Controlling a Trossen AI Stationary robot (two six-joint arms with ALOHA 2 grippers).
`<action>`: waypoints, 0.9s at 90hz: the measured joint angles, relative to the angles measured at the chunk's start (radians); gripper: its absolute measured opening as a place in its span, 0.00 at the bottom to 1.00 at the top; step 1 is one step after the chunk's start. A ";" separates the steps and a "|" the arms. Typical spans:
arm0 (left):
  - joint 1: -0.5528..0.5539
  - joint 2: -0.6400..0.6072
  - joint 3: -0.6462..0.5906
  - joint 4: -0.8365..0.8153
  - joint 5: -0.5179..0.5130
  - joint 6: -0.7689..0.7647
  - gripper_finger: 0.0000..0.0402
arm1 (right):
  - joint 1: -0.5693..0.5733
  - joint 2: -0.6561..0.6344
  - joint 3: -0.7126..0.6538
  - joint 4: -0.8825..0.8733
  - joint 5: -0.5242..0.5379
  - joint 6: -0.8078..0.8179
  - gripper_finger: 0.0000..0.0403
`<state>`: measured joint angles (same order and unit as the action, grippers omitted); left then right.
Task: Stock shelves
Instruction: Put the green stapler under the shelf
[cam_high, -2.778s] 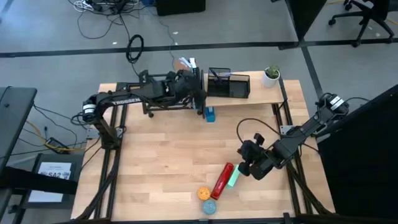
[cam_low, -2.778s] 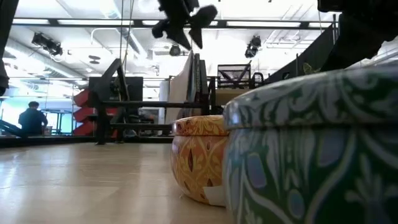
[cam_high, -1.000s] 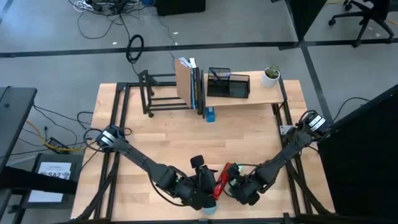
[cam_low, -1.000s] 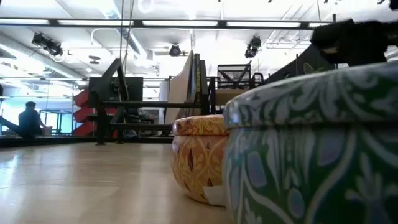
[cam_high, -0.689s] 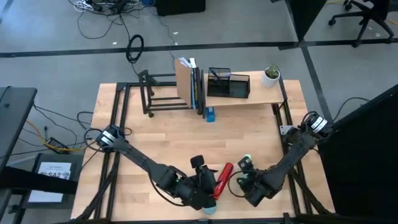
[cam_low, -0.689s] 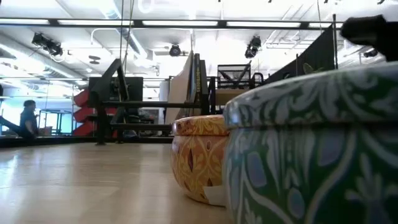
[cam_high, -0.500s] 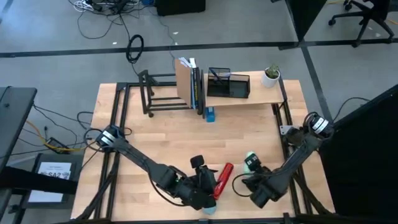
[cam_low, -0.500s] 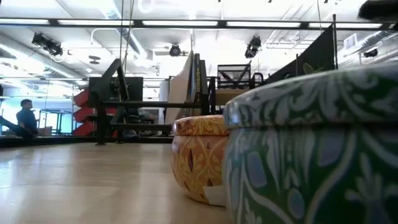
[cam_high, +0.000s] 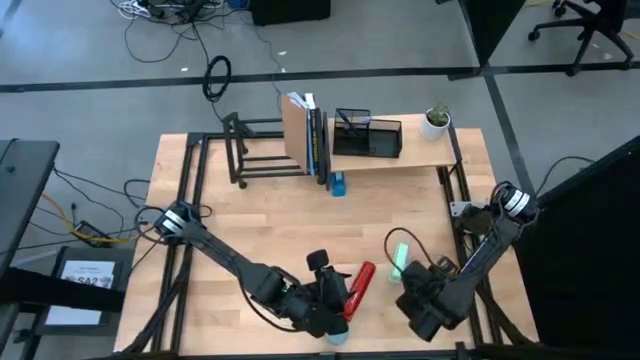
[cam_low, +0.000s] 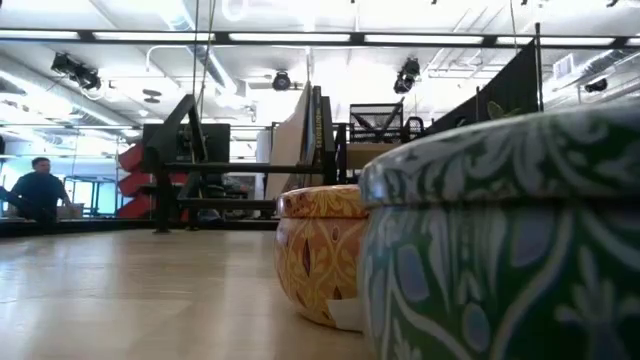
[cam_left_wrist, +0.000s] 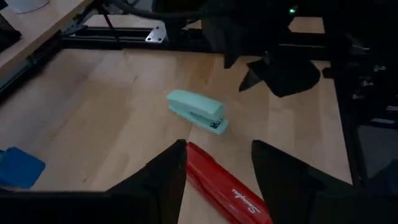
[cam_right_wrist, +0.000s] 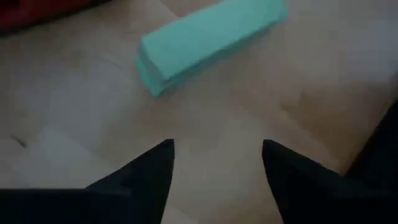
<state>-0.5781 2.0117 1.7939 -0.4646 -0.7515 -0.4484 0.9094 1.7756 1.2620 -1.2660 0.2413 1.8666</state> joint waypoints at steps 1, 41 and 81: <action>0.000 0.000 0.000 0.000 0.000 0.000 0.40 | 0.001 0.000 -0.001 0.003 0.003 0.010 0.58; -0.024 0.000 0.000 0.001 0.000 0.023 0.40 | -0.054 0.005 -0.068 0.135 0.106 0.273 0.67; -0.033 0.000 0.000 0.001 0.000 0.029 0.40 | -0.180 0.006 -0.158 0.251 0.151 0.200 0.60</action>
<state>-0.6108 2.0117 1.7943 -0.4639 -0.7517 -0.4196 0.7298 1.7813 1.1043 -1.0154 0.3925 2.0668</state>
